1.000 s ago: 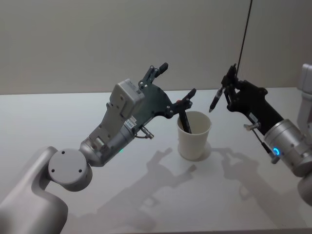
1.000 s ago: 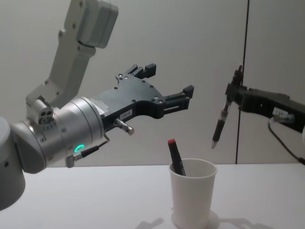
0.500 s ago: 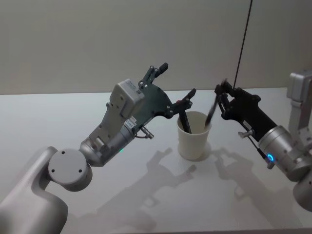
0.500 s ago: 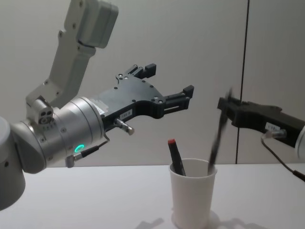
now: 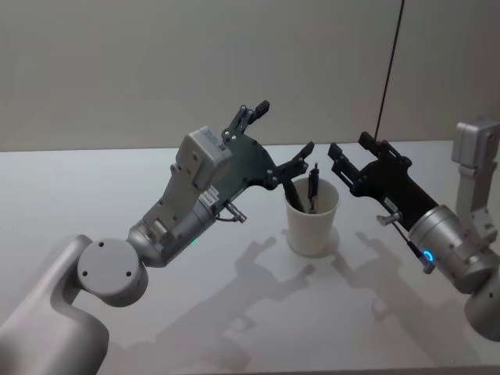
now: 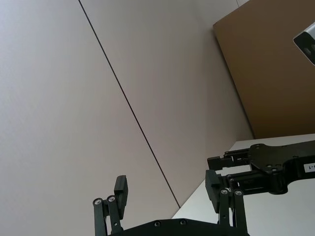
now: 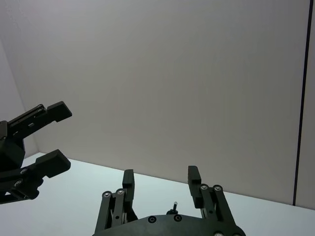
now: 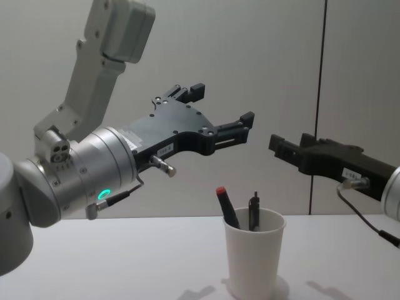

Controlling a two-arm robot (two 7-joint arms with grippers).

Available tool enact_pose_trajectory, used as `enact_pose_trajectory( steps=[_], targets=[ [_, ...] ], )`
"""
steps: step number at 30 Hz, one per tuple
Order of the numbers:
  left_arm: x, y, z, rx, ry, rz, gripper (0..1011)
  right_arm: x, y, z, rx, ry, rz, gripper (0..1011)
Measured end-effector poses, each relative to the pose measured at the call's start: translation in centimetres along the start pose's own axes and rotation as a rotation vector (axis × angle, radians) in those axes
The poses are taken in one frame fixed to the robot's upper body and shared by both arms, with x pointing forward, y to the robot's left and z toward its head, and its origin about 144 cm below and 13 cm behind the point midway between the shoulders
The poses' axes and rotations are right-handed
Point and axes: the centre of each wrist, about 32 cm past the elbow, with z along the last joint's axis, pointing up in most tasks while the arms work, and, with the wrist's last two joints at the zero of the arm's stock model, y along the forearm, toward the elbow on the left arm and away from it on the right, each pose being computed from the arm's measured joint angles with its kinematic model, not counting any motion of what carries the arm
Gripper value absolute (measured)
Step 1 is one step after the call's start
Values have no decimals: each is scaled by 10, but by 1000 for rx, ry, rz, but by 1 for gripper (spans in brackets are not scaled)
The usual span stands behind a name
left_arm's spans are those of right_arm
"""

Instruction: Place the pen into the pen holder.

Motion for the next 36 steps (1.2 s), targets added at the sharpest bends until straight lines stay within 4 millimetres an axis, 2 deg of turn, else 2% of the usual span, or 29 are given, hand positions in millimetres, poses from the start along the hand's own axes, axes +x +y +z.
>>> enact_pose_trajectory(
  steps=[3, 4, 13, 36],
  targets=[
    [0, 0, 0, 0, 0, 0, 1000, 0, 0, 0, 2, 0, 2, 703],
    [0, 0, 0, 0, 0, 0, 1000, 0, 0, 0, 3, 1, 3, 762],
    [0, 0, 0, 0, 0, 0, 999, -1, 0, 0, 10, 3, 6, 1001],
    [0, 0, 0, 0, 0, 0, 1000, -1, -1, 1, 16, 3, 9, 1001]
  ],
)
